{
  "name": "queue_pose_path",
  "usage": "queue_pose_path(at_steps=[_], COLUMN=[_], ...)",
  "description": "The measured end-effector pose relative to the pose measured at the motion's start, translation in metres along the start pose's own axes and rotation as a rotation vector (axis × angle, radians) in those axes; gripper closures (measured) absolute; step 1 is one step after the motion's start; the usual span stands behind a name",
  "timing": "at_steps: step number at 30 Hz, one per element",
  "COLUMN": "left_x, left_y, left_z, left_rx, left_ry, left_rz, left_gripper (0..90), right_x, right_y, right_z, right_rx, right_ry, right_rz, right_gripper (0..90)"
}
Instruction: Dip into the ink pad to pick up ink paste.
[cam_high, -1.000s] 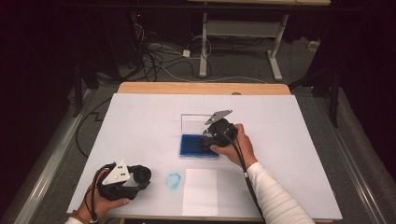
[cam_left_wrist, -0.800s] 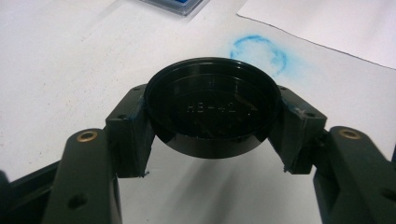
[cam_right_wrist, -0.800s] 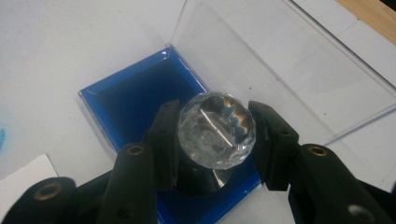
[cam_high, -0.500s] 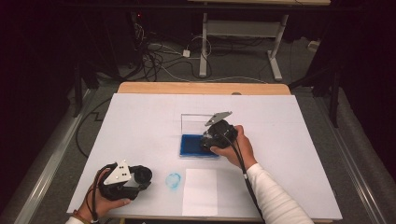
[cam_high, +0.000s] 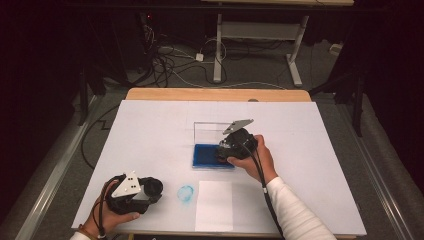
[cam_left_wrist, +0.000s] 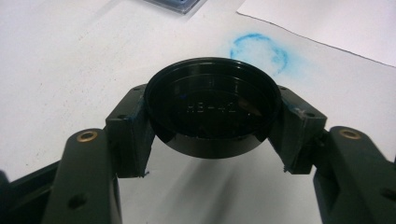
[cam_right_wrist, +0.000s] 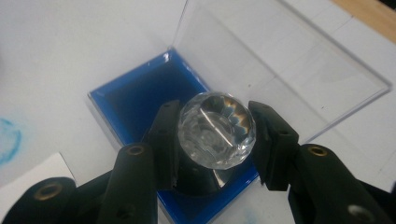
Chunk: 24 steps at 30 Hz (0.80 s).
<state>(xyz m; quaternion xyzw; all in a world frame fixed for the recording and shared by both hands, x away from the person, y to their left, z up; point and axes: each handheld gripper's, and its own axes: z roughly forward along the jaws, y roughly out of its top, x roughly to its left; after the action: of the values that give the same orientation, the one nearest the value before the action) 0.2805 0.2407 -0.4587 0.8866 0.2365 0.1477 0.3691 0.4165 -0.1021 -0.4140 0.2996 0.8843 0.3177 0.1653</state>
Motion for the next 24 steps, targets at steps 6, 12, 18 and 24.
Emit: queue_pose_path(at_steps=[6, 12, 18, 24], left_x=[-0.001, -0.002, -0.003, -0.002], left_y=[0.0, 0.0, 0.0, 0.0], left_z=[0.001, 0.0, 0.0, 0.0], left_rx=[0.005, 0.006, 0.008, 0.008], left_ry=[0.001, -0.002, -0.003, -0.004], left_rz=[0.002, 0.002, 0.004, 0.002], left_gripper=[36.7, 36.7, 36.7, 36.6], right_x=[0.0, 0.008, 0.004, 0.006], right_y=[-0.002, -0.007, -0.014, -0.015], right_z=[0.005, 0.004, 0.002, 0.004], right_rx=[-0.004, -0.023, -0.052, -0.064], right_ry=[-0.005, -0.035, -0.018, -0.018], right_rz=[0.011, -0.024, 0.0, -0.005], right_gripper=[57.4, 57.4, 57.4, 57.3])
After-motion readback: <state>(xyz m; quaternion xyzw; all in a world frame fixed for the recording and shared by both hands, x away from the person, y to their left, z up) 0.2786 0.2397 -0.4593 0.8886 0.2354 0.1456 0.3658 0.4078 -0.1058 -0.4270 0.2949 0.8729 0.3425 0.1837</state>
